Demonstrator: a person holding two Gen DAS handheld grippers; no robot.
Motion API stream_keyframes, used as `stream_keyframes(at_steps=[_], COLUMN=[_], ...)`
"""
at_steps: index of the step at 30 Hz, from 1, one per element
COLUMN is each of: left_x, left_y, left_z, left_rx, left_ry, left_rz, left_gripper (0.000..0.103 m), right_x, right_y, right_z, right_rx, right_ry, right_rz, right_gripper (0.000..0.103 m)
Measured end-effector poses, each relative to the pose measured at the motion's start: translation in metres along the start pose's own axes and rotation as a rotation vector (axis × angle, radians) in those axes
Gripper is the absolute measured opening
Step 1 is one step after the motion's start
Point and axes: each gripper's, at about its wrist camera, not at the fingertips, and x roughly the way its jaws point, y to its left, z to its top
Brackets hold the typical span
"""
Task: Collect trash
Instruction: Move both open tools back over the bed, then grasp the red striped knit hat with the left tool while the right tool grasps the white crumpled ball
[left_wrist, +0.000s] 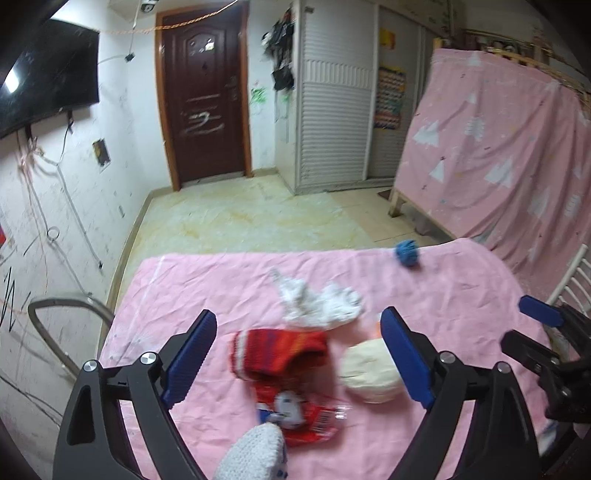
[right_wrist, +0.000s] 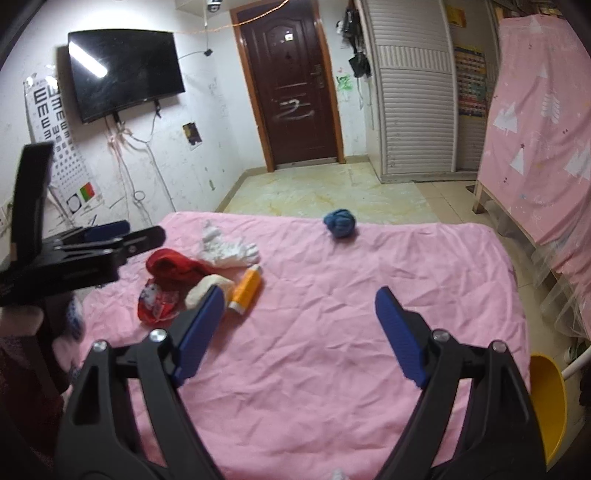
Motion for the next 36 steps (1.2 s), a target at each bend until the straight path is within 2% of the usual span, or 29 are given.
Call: stream_keyframes(at_steps=[6, 15, 16, 18, 20, 21, 22, 23, 34, 35, 36], left_x=[0.031, 0.053, 0.054, 0.057, 0.061, 0.063, 0.063, 0.062, 0.019, 0.015, 0.011], left_y=[0.024, 0.029, 0.028, 0.025, 0.022, 0.021, 0.021, 0.022, 0.049, 0.051, 0.054], left_z=[-0.011, -0.017, -0.017, -0.019, -0.022, -0.023, -0.023, -0.023, -0.016, -0.015, -0.015], left_rx=[-0.05, -0.074, -0.071, -0.058, -0.05, -0.047, -0.047, -0.057, -0.156, -0.161, -0.167], left_ry=[0.069, 0.112, 0.113, 0.121, 0.14, 0.142, 0.145, 0.139, 0.008, -0.003, -0.013], left_rz=[0.002, -0.08, -0.088, -0.092, -0.099, -0.096, -0.097, -0.101, -0.115, -0.114, -0.113], left_gripper=[0.082, 0.082, 0.08, 0.064, 0.042, 0.036, 0.026, 0.021, 0.019, 0.019, 0.019], right_x=[0.017, 0.04, 0.041, 0.044, 0.047, 0.049, 0.05, 0.052, 0.065, 0.067, 0.069], right_y=[0.031, 0.058, 0.059, 0.062, 0.065, 0.066, 0.068, 0.07, 0.087, 0.088, 0.09], right_z=[0.0, -0.001, -0.001, -0.002, -0.003, -0.003, -0.003, -0.003, 0.0, 0.0, 0.0], right_rx=[-0.068, -0.126, -0.129, -0.135, -0.142, -0.144, -0.148, -0.152, -0.19, -0.196, -0.202], right_ry=[0.041, 0.091, 0.094, 0.102, 0.11, 0.112, 0.115, 0.117, 0.127, 0.129, 0.131], right_rz=[0.024, 0.049, 0.05, 0.053, 0.056, 0.058, 0.061, 0.063, 0.075, 0.071, 0.069], right_gripper=[0.084, 0.084, 0.084, 0.084, 0.084, 0.084, 0.084, 0.084, 0.084, 0.081, 0.072])
